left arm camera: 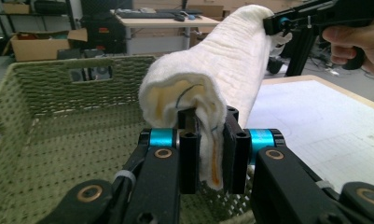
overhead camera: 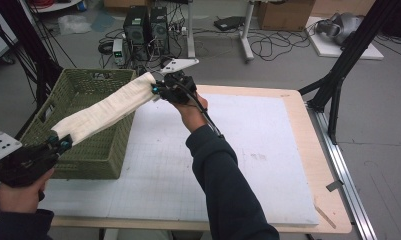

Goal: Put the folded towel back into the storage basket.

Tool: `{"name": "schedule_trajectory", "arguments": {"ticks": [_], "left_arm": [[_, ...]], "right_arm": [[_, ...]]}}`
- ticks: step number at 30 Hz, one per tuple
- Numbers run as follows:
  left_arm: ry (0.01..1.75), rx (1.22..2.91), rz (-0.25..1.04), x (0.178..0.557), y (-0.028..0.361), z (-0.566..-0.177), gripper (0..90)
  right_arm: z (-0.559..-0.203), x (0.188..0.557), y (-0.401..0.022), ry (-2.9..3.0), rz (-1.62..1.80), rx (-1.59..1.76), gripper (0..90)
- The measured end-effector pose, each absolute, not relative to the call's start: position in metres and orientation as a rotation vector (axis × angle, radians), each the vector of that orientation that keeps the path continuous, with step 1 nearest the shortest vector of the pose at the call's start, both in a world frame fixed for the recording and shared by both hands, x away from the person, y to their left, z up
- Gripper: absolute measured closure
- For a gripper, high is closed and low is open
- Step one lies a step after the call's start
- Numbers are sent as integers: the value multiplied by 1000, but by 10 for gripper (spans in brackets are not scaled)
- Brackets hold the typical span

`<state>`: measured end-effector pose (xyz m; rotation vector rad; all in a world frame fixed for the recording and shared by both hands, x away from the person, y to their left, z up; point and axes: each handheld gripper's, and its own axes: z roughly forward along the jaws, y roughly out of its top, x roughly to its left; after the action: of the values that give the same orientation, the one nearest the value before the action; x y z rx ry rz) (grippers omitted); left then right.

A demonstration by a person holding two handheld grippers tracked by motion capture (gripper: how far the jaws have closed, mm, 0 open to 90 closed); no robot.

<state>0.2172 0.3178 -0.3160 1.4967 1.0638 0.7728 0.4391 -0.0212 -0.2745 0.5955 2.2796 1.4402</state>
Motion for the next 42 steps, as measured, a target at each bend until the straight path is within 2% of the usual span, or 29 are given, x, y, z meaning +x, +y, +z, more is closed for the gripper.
{"name": "schedule_trajectory", "arguments": {"ticks": [14,22,42], "left_arm": [[1153,1445,895,202,349,-320,795],[1184,1444,950,205,355,-325,794],[1232,1467,949,218,362,-335,789]], "right_arm": [[-255,466,69,2313,1397,455,826],[-265,483,108,2333,1386,485,826],[-278,496,138,2326,1359,533,825]]}}
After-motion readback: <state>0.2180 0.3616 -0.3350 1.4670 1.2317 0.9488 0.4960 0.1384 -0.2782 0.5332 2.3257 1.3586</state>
